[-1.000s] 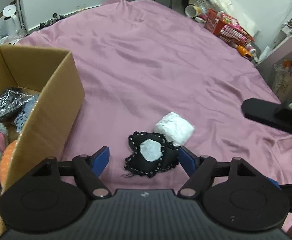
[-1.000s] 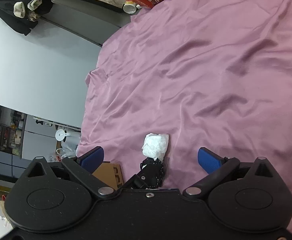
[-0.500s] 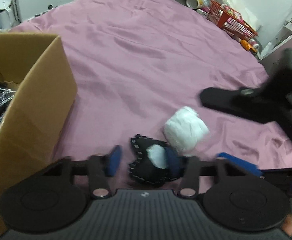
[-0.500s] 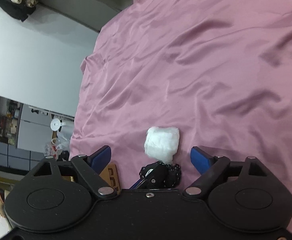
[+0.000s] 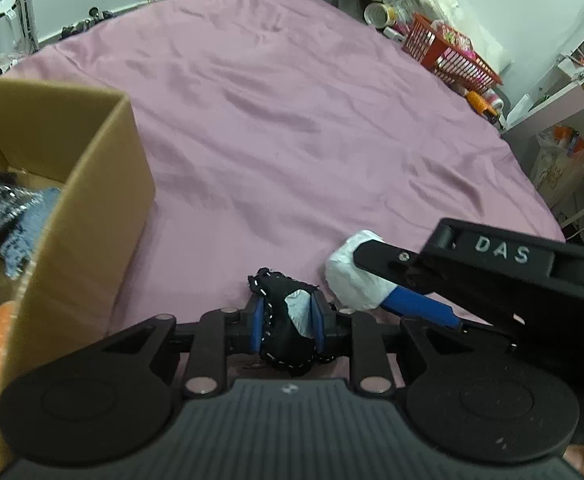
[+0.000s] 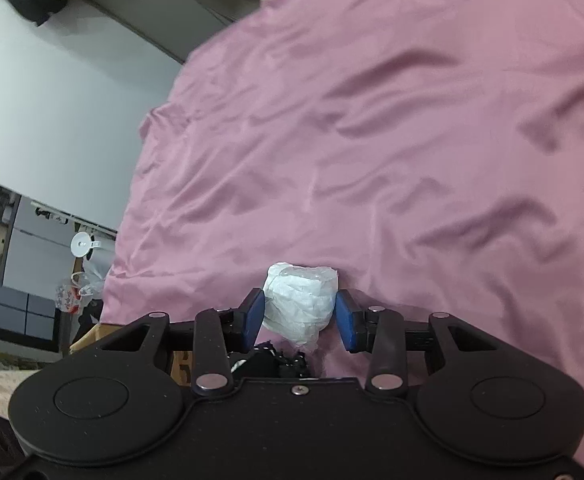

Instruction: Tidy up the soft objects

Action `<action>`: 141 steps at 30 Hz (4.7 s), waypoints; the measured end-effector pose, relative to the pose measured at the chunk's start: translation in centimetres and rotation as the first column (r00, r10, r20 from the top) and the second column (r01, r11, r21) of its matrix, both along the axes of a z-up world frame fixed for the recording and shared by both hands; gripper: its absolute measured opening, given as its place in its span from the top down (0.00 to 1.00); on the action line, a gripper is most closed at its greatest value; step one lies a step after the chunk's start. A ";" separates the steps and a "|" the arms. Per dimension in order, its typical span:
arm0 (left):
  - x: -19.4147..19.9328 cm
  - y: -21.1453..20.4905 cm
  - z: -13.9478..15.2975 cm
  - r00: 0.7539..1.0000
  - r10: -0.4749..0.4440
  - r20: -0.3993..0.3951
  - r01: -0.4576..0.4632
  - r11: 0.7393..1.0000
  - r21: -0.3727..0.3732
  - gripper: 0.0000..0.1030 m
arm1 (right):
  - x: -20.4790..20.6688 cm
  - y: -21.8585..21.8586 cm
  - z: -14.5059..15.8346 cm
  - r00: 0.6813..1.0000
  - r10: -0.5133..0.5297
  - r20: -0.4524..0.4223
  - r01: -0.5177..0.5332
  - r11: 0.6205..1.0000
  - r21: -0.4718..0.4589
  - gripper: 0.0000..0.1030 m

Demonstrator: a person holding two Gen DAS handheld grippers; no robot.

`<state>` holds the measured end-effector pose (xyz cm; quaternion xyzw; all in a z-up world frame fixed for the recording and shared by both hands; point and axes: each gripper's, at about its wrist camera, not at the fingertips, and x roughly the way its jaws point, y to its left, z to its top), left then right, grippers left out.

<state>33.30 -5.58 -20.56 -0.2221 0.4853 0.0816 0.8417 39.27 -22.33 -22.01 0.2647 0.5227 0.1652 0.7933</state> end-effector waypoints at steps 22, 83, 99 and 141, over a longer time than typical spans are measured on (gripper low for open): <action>-5.0 2.6 9.3 0.986 0.062 0.157 -0.076 0.993 0.087 0.78 | -4.3 -0.6 7.3 0.972 0.054 0.230 -0.065 0.997 0.039 0.63; -8.4 18.8 8.6 0.969 0.233 0.084 -0.231 0.972 -0.030 0.53 | -8.9 12.4 11.2 0.852 0.314 0.419 -0.326 0.944 -0.045 0.29; -11.3 15.5 12.1 0.976 0.190 0.110 -0.191 0.982 0.004 0.32 | -11.9 9.1 13.7 0.884 0.253 0.392 -0.209 0.966 -0.151 0.03; -24.6 7.5 22.8 0.982 -0.033 0.188 0.000 0.984 0.177 0.03 | -26.0 2.2 24.1 0.842 0.283 0.459 -0.124 0.930 -0.347 0.00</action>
